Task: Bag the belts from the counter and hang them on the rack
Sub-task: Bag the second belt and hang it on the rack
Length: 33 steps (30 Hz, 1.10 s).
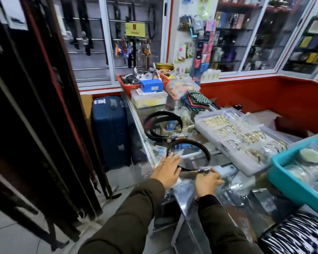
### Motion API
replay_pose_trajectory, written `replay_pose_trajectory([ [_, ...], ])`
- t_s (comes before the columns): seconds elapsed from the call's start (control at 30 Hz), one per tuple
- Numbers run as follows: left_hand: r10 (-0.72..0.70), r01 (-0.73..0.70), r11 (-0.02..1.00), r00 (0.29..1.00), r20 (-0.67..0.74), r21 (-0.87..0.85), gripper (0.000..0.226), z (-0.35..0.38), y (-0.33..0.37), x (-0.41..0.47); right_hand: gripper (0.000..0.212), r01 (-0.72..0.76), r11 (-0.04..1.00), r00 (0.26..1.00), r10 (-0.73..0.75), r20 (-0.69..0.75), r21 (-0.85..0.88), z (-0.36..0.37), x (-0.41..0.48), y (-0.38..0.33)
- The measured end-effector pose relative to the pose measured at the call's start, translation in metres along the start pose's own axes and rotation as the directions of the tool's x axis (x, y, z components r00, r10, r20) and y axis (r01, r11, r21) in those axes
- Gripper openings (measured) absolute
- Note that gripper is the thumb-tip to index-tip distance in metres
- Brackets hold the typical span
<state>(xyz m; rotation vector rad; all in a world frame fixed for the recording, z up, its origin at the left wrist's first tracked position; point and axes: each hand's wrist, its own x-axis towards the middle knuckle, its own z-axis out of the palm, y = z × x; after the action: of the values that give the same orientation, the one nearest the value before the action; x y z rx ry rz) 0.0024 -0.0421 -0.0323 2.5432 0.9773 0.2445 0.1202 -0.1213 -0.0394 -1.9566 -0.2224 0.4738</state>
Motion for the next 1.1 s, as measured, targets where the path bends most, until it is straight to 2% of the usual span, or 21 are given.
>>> replay_pose_trajectory([
  [0.03, 0.014, -0.015, 1.000, 0.997, 0.072, 0.020, 0.050, 0.005, 0.007, 0.007, 0.033, -0.069, 0.997, 0.996, 0.067, 0.057, 0.039, -0.003, 0.007, 0.005],
  [0.1, 0.020, -0.031, 0.997, 0.989, 0.150, 0.073, 0.046, 0.010, 0.019, 0.017, 0.026, -0.125, 0.984, 0.986, 0.109, 0.130, 0.129, -0.007, 0.019, 0.011],
  [0.23, -0.008, -0.003, 0.993, 0.996, 0.090, 0.114, 0.038, 0.013, 0.038, 0.026, 0.019, -0.226, 0.947, 0.959, 0.174, 0.225, 0.228, -0.021, 0.029, 0.015],
  [0.3, -0.046, 0.040, 0.995, 0.997, 0.057, 0.090, 0.033, 0.016, 0.042, 0.027, 0.018, -0.289, 0.894, 0.946, 0.212, 0.244, 0.344, -0.026, 0.027, 0.017],
  [0.4, -0.095, 0.095, 0.996, 0.995, 0.037, 0.000, 0.029, 0.015, 0.050, 0.027, 0.035, -0.363, 0.807, 0.918, 0.224, 0.328, 0.466, -0.034, 0.020, 0.015],
  [0.5, -0.122, 0.121, 0.986, 0.993, -0.006, -0.119, 0.029, 0.005, 0.063, 0.026, 0.050, -0.394, 0.733, 0.890, 0.155, 0.428, 0.555, -0.041, 0.009, 0.002],
  [0.63, -0.167, 0.127, 0.945, 0.980, -0.110, -0.300, 0.031, -0.018, 0.071, 0.022, 0.048, -0.285, 0.736, 0.916, 0.020, 0.402, 0.613, -0.045, 0.000, -0.023],
  [0.77, -0.243, 0.071, 0.808, 0.944, -0.221, -0.584, 0.030, -0.044, 0.067, 0.010, 0.040, -0.074, 0.828, 0.913, -0.167, 0.372, 0.555, -0.045, -0.009, -0.051],
  [0.83, -0.286, 0.036, 0.753, 0.917, -0.278, -0.657, 0.028, -0.055, 0.061, 0.002, 0.037, 0.018, 0.859, 0.890, -0.247, 0.384, 0.511, -0.040, -0.014, -0.065],
  [0.93, -0.350, 0.009, 0.725, 0.866, -0.357, -0.689, 0.027, -0.076, 0.052, -0.016, 0.031, 0.156, 0.869, 0.838, -0.368, 0.402, 0.469, -0.028, -0.028, -0.089],
  [1.1, -0.441, 0.062, 0.793, 0.745, -0.501, -0.606, 0.026, -0.112, 0.030, -0.049, 0.026, 0.333, 0.839, 0.722, -0.520, 0.457, 0.430, -0.003, -0.056, -0.120],
])
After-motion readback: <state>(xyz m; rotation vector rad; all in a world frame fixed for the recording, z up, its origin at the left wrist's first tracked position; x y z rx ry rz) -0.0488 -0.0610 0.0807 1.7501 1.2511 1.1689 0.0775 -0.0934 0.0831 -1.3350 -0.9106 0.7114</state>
